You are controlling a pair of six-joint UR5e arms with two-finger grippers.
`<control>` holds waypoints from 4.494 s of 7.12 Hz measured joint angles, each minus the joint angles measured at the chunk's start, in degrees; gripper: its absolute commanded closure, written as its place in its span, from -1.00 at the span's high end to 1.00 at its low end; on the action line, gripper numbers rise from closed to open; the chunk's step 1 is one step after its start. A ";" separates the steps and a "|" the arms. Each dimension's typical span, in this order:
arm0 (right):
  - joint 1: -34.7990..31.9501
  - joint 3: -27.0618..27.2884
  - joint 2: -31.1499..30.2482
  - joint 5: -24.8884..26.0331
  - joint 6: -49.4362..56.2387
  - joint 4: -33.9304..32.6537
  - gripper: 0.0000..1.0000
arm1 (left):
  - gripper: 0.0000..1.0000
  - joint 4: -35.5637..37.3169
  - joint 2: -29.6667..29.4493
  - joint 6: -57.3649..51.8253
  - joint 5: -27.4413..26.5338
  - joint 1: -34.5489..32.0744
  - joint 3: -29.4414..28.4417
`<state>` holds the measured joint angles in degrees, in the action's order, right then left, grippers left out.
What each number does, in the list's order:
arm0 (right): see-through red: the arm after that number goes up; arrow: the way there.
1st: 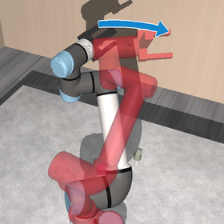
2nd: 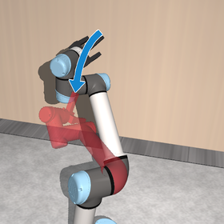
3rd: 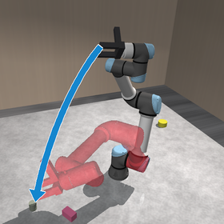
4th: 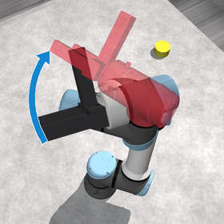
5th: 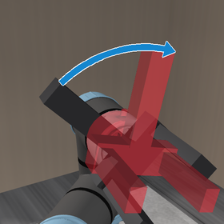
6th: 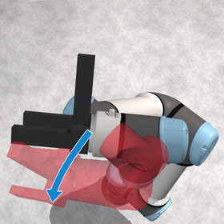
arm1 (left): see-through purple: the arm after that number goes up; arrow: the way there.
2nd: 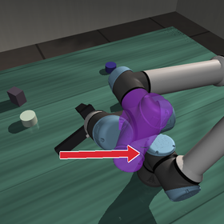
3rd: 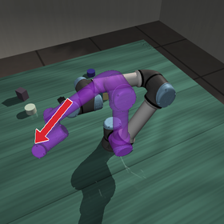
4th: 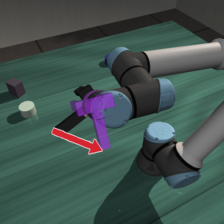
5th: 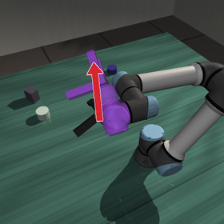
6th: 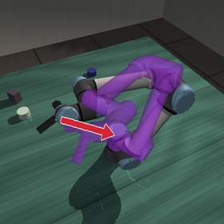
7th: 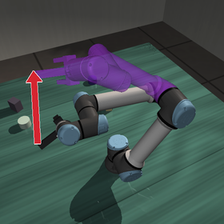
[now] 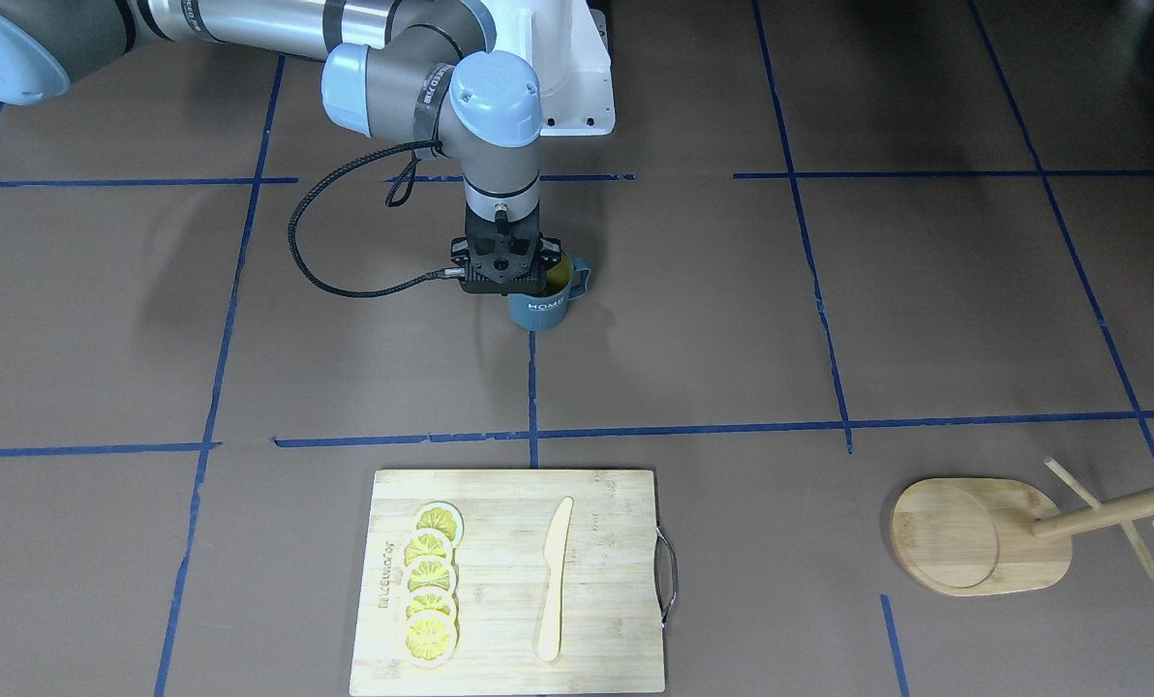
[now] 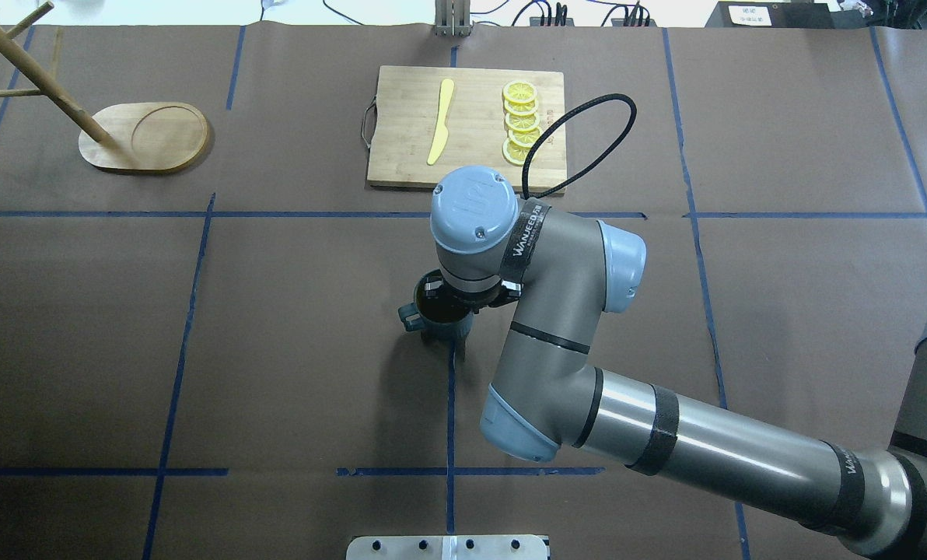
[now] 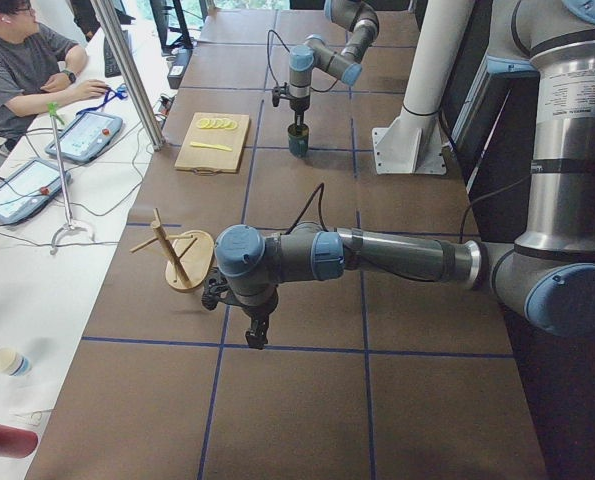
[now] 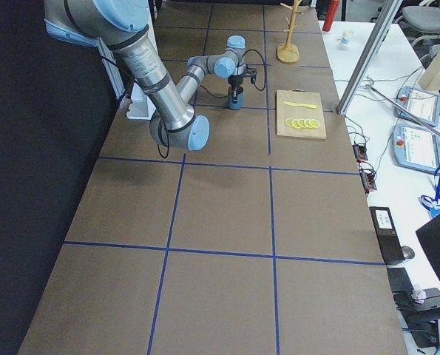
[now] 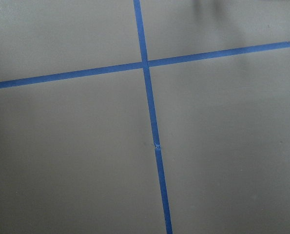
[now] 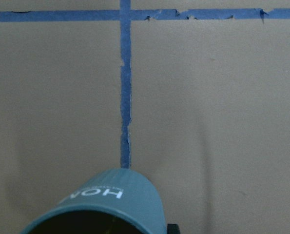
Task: Hang cup on storage rack
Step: 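Carry the teal mug with the right gripper toward the table center, then lower the mug upright, open the right gripper and withdraw, then move the left gripper toward the teal mug's handle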
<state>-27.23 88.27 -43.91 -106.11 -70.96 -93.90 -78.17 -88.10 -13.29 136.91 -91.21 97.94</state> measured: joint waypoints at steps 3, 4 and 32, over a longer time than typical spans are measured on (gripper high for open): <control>0.06 0.87 -0.58 -0.13 -0.67 1.37 1.00 | 1.00 -0.33 0.78 -0.05 -0.06 0.04 0.05; -0.10 2.25 -0.67 -0.29 -0.68 1.42 1.00 | 1.00 -0.35 0.80 -0.01 -0.07 0.06 0.05; -62.95 16.14 -50.64 -22.98 83.09 -6.91 1.00 | 0.99 -60.81 -24.49 22.07 -14.38 53.58 -0.92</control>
<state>-90.18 104.40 -94.55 -129.08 12.13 -100.81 -138.98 -112.59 8.78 122.54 -37.64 97.02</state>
